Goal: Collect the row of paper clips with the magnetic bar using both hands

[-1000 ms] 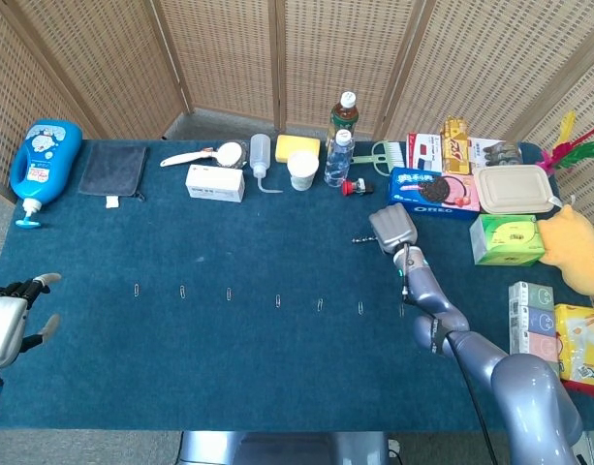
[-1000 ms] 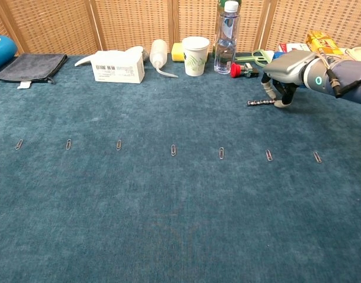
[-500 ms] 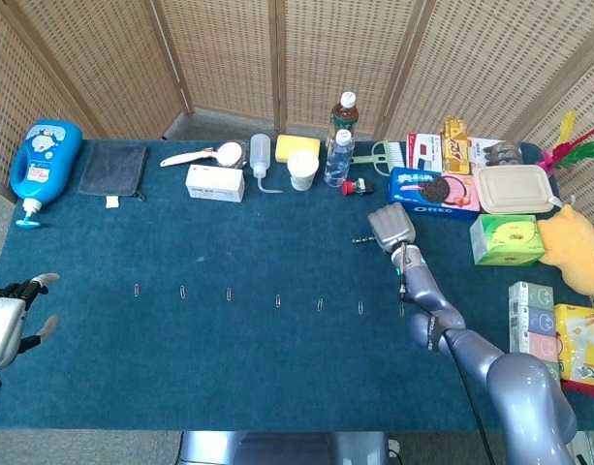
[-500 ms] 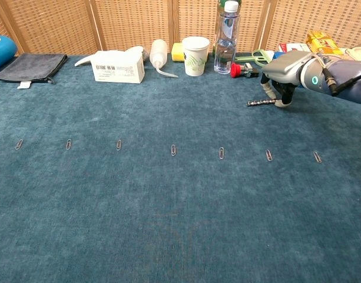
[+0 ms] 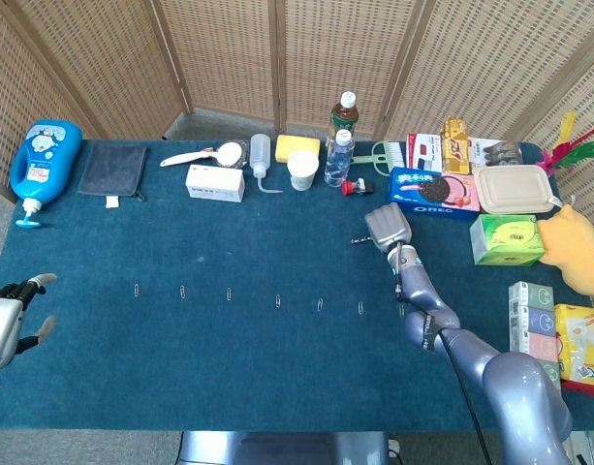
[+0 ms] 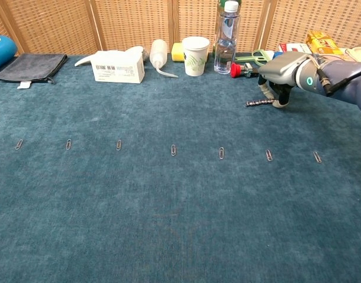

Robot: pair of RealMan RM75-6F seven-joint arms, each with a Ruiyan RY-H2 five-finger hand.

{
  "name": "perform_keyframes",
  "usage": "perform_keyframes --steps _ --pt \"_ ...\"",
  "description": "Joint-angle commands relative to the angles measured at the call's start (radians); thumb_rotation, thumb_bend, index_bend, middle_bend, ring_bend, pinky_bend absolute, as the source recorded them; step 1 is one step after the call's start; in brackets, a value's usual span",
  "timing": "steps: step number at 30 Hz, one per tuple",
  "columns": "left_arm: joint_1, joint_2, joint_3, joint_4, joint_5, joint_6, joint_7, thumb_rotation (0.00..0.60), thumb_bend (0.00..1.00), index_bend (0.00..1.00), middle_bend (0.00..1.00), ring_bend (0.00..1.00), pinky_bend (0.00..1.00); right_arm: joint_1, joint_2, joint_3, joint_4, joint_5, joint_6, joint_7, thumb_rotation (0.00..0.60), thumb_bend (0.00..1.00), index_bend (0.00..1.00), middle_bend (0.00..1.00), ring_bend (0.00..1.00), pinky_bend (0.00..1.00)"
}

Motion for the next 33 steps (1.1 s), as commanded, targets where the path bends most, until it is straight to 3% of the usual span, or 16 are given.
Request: perform_keyframes --steps 1,19,26,33 --pt "-0.001 0.0 -0.001 0.001 -0.001 -0.001 -0.001 0.6 0.51 0.25 0.4 0.42 0.48 0.003 -0.004 -0.001 0.003 0.006 -0.003 -0.007 0.6 0.37 0.53 0.71 0.85 0.77" --pt "-0.003 -0.002 -0.001 0.001 0.002 -0.004 -0.005 0.6 0.51 0.24 0.39 0.41 0.48 0.001 0.013 0.016 -0.043 0.053 0.036 -0.028 0.6 0.38 0.64 0.75 0.87 0.77" --pt "-0.005 -0.005 0.0 0.001 0.006 -0.005 -0.005 0.6 0.51 0.24 0.39 0.41 0.48 -0.029 0.082 0.02 -0.172 0.042 0.114 -0.019 0.6 0.4 0.66 0.76 0.87 0.77" --pt "-0.007 -0.006 -0.002 -0.004 0.014 0.001 -0.005 0.6 0.51 0.24 0.39 0.41 0.48 -0.079 0.197 0.021 -0.379 -0.001 0.232 0.005 0.6 0.4 0.66 0.76 0.87 0.77"
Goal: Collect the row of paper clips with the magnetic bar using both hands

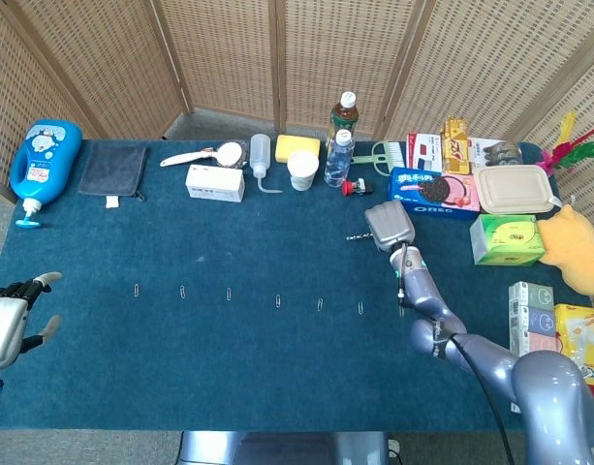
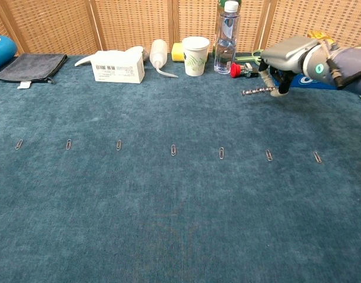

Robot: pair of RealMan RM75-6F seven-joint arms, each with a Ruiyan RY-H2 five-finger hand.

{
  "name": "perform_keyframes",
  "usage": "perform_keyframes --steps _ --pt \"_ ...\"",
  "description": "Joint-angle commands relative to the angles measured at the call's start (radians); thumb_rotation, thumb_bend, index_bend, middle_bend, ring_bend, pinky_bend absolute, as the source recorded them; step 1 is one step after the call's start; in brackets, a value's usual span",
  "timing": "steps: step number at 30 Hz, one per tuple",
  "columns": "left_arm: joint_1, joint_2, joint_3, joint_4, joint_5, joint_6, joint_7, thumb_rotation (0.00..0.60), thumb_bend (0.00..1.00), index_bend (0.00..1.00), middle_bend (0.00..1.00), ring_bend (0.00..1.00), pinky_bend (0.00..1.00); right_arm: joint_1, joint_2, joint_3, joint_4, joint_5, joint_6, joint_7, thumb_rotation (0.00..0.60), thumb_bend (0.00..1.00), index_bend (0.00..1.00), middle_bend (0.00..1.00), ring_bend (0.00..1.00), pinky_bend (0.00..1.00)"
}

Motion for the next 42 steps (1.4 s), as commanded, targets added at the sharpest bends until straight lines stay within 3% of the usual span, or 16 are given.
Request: perform_keyframes --steps 1,10,18,27,42 --pt "0.0 0.0 -0.001 -0.002 0.003 0.003 0.0 0.6 0.51 0.24 0.39 0.41 0.48 -0.039 0.079 -0.001 -0.128 -0.038 0.084 0.019 0.6 0.4 0.66 0.76 0.87 0.77" --pt "-0.013 0.005 -0.013 -0.013 0.015 0.006 0.005 0.6 0.51 0.24 0.39 0.41 0.48 -0.12 0.221 -0.024 -0.385 -0.131 0.248 0.027 0.6 0.4 0.66 0.77 0.87 0.77" --pt "-0.036 0.033 -0.046 -0.058 0.009 0.008 -0.004 0.6 0.51 0.24 0.39 0.41 0.48 -0.183 0.292 -0.07 -0.521 -0.185 0.341 -0.009 0.6 0.4 0.66 0.77 0.87 0.77" --pt "-0.06 0.072 -0.08 -0.111 -0.003 0.005 -0.01 0.6 0.51 0.24 0.39 0.41 0.48 -0.223 0.318 -0.128 -0.57 -0.228 0.379 -0.078 0.6 0.4 0.66 0.77 0.87 0.77" --pt "-0.067 0.076 -0.076 -0.13 -0.004 0.0 -0.013 0.6 0.51 0.24 0.38 0.41 0.48 -0.267 0.307 -0.212 -0.536 -0.308 0.405 -0.212 0.6 0.4 0.67 0.77 0.87 0.77"
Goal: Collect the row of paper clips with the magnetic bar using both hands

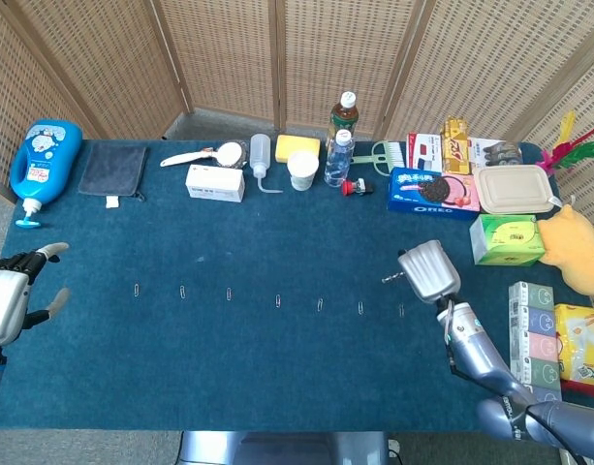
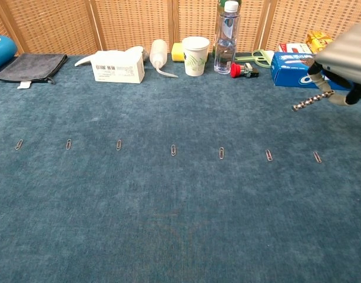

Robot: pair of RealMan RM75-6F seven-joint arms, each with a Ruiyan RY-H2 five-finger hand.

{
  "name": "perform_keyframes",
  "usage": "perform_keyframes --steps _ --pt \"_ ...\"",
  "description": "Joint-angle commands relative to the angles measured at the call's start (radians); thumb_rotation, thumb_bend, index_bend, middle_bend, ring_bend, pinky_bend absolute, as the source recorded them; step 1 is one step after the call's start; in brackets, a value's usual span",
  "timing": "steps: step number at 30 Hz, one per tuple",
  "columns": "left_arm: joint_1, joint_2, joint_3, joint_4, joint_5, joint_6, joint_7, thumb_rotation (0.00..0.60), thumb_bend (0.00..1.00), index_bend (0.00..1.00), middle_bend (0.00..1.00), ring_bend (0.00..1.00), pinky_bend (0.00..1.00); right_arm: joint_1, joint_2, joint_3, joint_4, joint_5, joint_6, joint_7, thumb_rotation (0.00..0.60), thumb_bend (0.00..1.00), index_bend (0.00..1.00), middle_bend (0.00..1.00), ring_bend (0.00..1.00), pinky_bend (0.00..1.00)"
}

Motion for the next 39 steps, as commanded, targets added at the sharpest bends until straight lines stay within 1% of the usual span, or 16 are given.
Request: perform_keyframes --steps 1,9,22,35,38,39 --pt "-0.001 0.001 0.0 -0.003 0.002 0.003 0.003 0.6 0.51 0.24 0.38 0.41 0.48 -0.007 -0.012 -0.017 0.021 -0.014 -0.004 -0.027 0.6 0.4 0.67 0.77 0.87 0.77" --pt "0.0 0.009 0.001 -0.02 0.004 0.008 0.012 0.6 0.51 0.24 0.38 0.41 0.48 -0.024 -0.034 -0.052 0.075 -0.039 -0.028 -0.073 0.6 0.4 0.67 0.77 0.87 0.77" --pt "-0.005 0.008 0.004 -0.031 0.007 0.005 0.023 0.6 0.51 0.24 0.38 0.4 0.48 -0.055 -0.061 -0.076 0.122 -0.059 -0.055 -0.085 0.6 0.4 0.67 0.77 0.87 0.77" --pt "-0.006 0.005 0.008 -0.032 0.004 0.002 0.026 0.6 0.51 0.24 0.38 0.4 0.48 -0.067 -0.065 -0.07 0.145 -0.059 -0.073 -0.092 0.6 0.4 0.67 0.77 0.87 0.77" --pt "-0.009 0.003 0.007 -0.032 0.005 0.001 0.027 0.6 0.51 0.24 0.38 0.4 0.48 -0.067 -0.057 -0.062 0.123 -0.063 -0.068 -0.094 0.6 0.4 0.67 0.77 0.87 0.77" --pt "-0.01 0.001 0.008 -0.032 0.007 0.001 0.027 0.6 0.51 0.24 0.38 0.4 0.48 -0.063 -0.048 -0.04 0.09 -0.066 -0.05 -0.083 0.6 0.4 0.67 0.77 0.87 0.77"
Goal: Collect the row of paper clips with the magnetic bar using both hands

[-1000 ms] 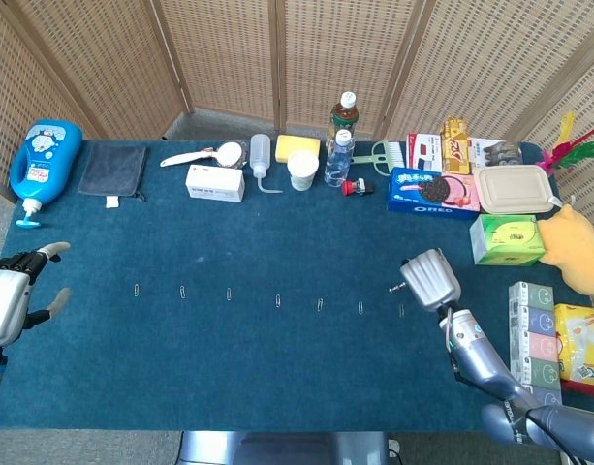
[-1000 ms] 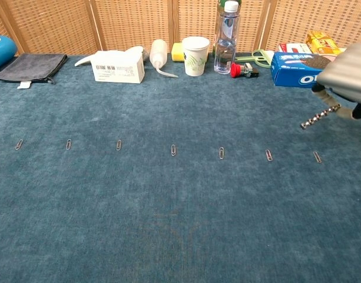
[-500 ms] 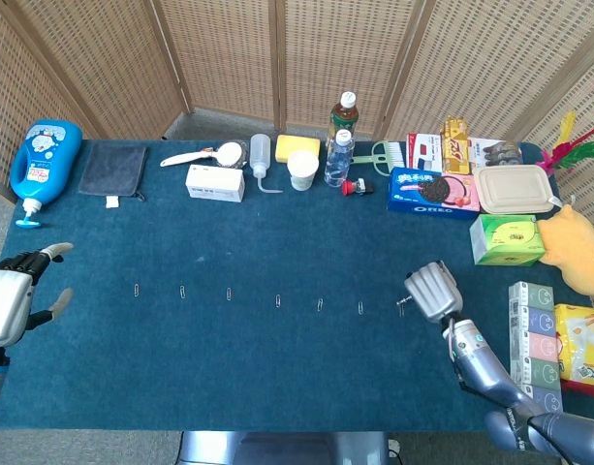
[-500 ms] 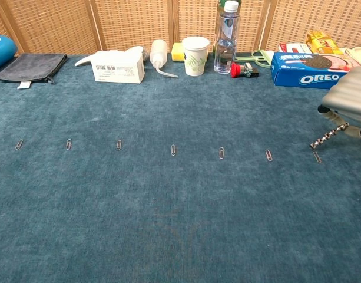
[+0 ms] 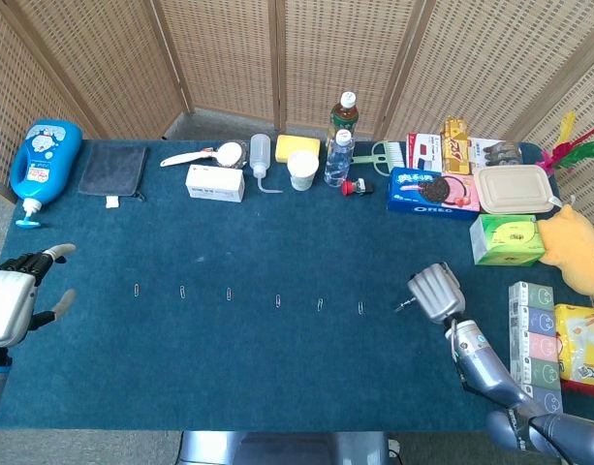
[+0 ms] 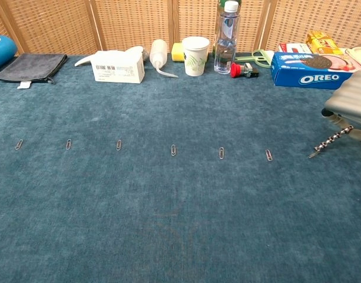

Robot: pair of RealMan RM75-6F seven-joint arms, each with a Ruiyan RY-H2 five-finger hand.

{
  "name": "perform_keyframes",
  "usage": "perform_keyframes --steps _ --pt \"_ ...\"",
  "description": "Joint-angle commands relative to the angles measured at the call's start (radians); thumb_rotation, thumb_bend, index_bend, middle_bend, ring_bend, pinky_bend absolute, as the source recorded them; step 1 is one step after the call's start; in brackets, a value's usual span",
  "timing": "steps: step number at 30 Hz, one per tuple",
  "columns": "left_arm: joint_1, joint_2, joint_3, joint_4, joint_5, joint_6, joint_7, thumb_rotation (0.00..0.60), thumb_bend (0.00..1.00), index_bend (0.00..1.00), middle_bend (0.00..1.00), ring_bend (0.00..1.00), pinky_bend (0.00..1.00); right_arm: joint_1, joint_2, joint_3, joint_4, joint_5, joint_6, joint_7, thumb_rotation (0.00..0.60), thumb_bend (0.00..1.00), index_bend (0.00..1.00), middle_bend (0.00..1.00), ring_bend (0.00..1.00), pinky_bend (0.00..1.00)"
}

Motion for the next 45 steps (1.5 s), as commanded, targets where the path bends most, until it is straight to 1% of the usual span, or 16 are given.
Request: perform_keyframes --steps 1,5,9,13,18,26,35,45 --pt "-0.001 -0.002 0.001 0.0 0.003 0.001 -0.001 0.6 0.51 0.24 0.38 0.4 0.48 0.007 0.021 0.035 -0.063 -0.004 0.026 0.007 0.6 0.4 0.67 0.77 0.87 0.77" --pt "0.006 -0.002 0.007 0.005 0.001 0.005 -0.006 0.6 0.51 0.24 0.38 0.4 0.48 0.019 0.048 0.07 -0.147 0.01 0.027 0.013 0.6 0.4 0.67 0.77 0.87 0.77" --pt "0.014 -0.002 0.011 0.011 0.0 0.012 -0.016 0.6 0.51 0.24 0.38 0.4 0.48 0.035 0.054 0.088 -0.197 0.02 0.018 -0.01 0.6 0.4 0.67 0.77 0.87 0.77" --pt "0.02 -0.002 0.014 0.02 0.0 0.017 -0.027 0.6 0.51 0.24 0.38 0.4 0.48 0.05 0.038 0.091 -0.214 0.031 0.004 -0.041 0.6 0.4 0.67 0.77 0.87 0.77" --pt "0.025 0.0 0.017 0.037 -0.001 0.02 -0.046 0.6 0.51 0.24 0.38 0.4 0.48 0.068 -0.006 0.093 -0.187 0.069 -0.019 -0.084 0.6 0.4 0.67 0.77 0.87 0.77" --pt "0.031 -0.005 0.021 0.054 -0.003 0.021 -0.062 0.6 0.51 0.24 0.38 0.4 0.48 0.083 -0.052 0.082 -0.149 0.096 -0.036 -0.116 0.6 0.4 0.67 0.77 0.87 0.77" --pt "0.031 -0.004 0.022 0.058 -0.004 0.017 -0.066 0.6 0.51 0.24 0.38 0.4 0.48 0.09 -0.07 0.071 -0.119 0.119 -0.048 -0.123 0.6 0.4 0.67 0.77 0.87 0.77" --pt "0.033 -0.001 0.02 0.055 -0.002 0.022 -0.063 0.6 0.51 0.24 0.38 0.4 0.48 0.093 -0.078 0.066 -0.117 0.139 -0.042 -0.128 0.6 0.4 0.66 0.77 0.87 0.77"
